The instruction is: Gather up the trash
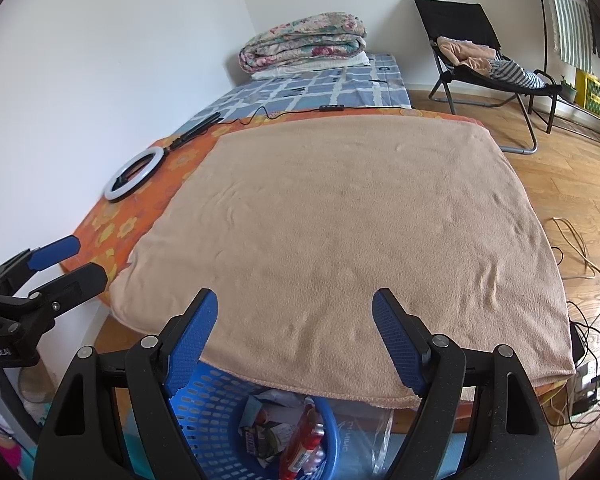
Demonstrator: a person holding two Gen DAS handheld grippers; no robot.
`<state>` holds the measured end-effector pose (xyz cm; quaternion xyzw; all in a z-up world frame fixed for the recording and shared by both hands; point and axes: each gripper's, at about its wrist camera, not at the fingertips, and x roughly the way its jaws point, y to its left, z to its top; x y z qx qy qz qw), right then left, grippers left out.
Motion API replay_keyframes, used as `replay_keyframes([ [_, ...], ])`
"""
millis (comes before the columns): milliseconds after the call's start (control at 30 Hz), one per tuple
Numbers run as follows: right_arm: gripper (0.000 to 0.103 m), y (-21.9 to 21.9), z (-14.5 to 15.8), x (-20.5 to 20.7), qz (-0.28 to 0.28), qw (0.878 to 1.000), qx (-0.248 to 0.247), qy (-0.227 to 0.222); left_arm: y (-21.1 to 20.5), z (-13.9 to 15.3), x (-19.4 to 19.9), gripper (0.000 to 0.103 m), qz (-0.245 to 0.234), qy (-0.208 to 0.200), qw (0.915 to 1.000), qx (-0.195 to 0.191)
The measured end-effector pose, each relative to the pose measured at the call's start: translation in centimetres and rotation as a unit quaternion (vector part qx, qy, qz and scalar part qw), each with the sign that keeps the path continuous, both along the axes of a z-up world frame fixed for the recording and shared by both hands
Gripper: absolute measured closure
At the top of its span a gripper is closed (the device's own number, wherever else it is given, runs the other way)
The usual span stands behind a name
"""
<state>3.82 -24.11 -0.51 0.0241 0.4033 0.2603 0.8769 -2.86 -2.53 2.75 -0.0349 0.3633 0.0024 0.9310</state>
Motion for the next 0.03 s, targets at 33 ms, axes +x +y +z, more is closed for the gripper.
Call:
replay_keyframes([
  [33,0.023,0.02,0.01,-0.01,0.000,1.000,0.001,0.000,0.00,-0.06,-0.01,0.001,0.003,0.001,1.0000,0.000],
])
